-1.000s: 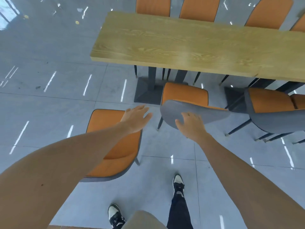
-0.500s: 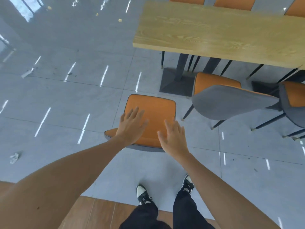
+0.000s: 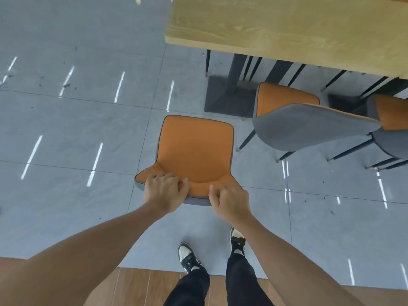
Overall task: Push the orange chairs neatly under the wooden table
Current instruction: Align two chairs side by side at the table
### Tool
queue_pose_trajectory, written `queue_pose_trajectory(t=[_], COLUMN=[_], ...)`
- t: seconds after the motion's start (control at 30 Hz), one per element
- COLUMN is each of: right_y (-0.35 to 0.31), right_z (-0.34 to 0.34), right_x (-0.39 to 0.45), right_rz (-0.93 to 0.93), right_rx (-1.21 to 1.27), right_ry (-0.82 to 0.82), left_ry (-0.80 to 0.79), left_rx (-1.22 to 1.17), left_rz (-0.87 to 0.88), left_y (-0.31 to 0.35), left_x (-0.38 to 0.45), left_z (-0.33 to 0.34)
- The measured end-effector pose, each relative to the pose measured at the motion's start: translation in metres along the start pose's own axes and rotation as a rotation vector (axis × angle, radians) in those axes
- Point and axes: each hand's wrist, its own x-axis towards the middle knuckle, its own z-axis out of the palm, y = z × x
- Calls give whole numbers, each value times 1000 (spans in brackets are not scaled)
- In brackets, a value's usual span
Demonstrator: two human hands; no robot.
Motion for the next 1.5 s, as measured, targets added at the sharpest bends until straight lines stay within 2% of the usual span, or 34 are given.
queue_pose_trajectory(t=[0.3,0.47,0.97,1.1,1.17,1.27,1.5], right_y=[41,68,158,180,179,167,169], right_z=[-6,-7,-14,-22,-22,-13,-12], right_x=[61,109,282,322,335,338,340], right_rz=[49,90,145,133,102,95,112], right_rx=[9,-12,2,81,97,100,148], right_ry=[-3,-96,-69,-48,-14,-26,-153], left_ry=[65,93,145,178,218,177,119], left_rx=[-2,-33,-88,-103,-110,-82,-59], left_rz=[33,58,29,11,6,34,51], left_y=[30,43,91,107,104,86,83], left_x=[77,124,301,339,353,358,358], left_z=[-16,-23,-52,-61,-62,-61,-64])
